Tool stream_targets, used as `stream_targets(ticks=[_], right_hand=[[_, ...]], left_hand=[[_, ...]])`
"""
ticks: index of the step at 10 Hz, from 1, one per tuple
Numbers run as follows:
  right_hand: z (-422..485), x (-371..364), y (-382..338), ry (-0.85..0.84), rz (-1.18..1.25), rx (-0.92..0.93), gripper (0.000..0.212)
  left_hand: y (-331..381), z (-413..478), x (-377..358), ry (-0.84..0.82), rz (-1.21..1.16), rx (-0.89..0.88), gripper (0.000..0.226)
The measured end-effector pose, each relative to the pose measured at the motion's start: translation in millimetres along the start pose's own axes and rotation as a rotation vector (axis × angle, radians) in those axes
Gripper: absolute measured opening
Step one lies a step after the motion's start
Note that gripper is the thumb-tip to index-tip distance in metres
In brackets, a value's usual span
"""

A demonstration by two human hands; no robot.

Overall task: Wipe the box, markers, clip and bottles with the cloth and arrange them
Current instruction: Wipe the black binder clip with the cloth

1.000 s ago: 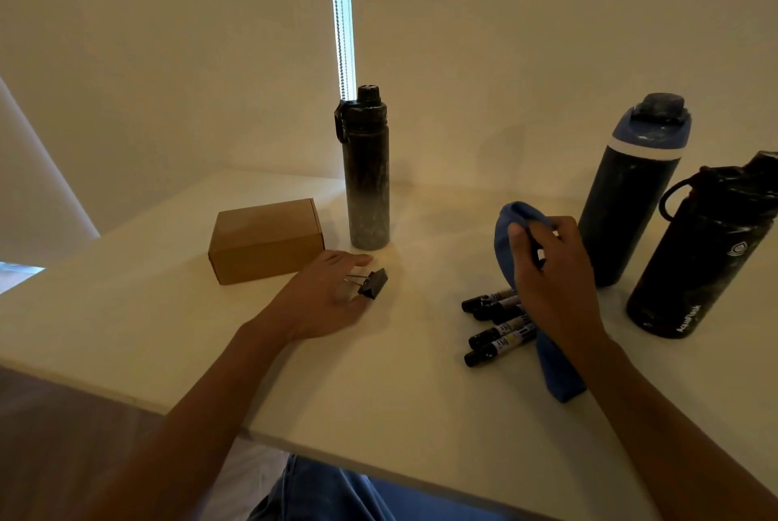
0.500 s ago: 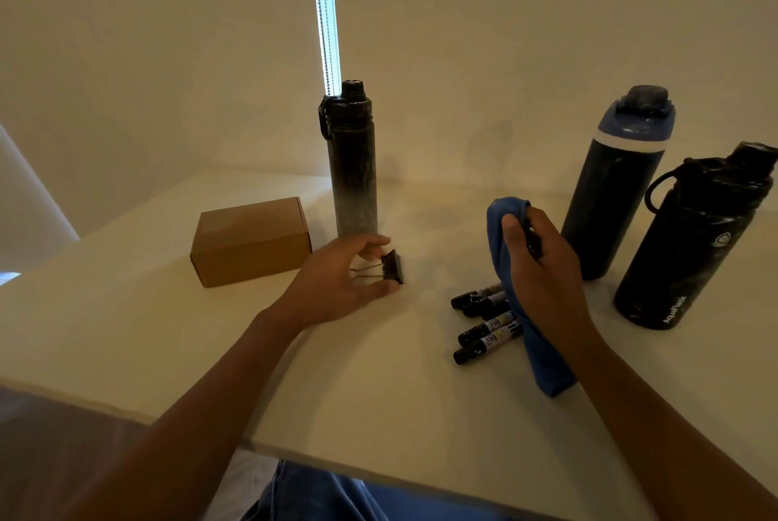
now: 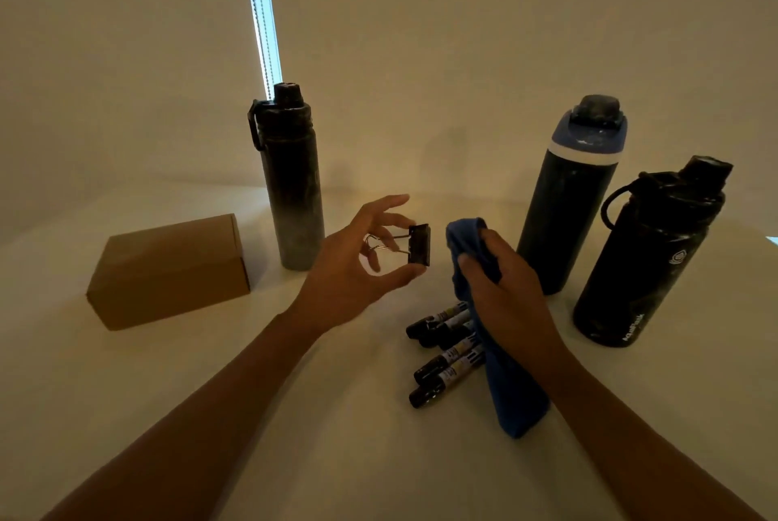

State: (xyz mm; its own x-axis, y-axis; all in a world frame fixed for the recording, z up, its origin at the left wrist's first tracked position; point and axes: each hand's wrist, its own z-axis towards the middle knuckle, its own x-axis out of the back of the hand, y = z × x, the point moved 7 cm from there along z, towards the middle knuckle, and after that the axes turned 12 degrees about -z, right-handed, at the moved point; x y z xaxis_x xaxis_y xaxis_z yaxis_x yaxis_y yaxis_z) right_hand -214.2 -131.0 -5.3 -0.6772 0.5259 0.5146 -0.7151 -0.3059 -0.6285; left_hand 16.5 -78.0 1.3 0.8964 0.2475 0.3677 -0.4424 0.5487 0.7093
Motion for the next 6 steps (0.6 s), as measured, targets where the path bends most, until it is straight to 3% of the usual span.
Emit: stream_targets(ticks=[1, 2, 3, 5, 6], right_hand=[[-32.9, -28.7, -12.4, -0.526, 0.231, 0.03, 0.061], [-32.1, -34.8, -26.8, -0.579, 0.34, 0.004, 0.044], [-34.6, -35.3, -31.7, -0.64, 0.413, 0.073, 0.012], [-24.3, -37.4, -28.5, -0.592, 0.475, 0.074, 0.019], [-22.8, -36.1, -24.5, -0.589, 0.486, 0.071, 0.022]], left_hand=[[-2.2, -6.1, 2.2, -0.012, 0.048, -0.038, 0.092], [2.4, -10.7, 8.0, -0.025, 0.107, -0.084, 0.09], [3.8, -11.5, 2.3, -0.05, 0.156, -0.124, 0.086], [-4.2, -10.2, -8.5, -0.065, 0.193, -0.07, 0.081], [-8.4, -9.4, -5.8, 0.028, 0.091, 0.071, 0.049]])
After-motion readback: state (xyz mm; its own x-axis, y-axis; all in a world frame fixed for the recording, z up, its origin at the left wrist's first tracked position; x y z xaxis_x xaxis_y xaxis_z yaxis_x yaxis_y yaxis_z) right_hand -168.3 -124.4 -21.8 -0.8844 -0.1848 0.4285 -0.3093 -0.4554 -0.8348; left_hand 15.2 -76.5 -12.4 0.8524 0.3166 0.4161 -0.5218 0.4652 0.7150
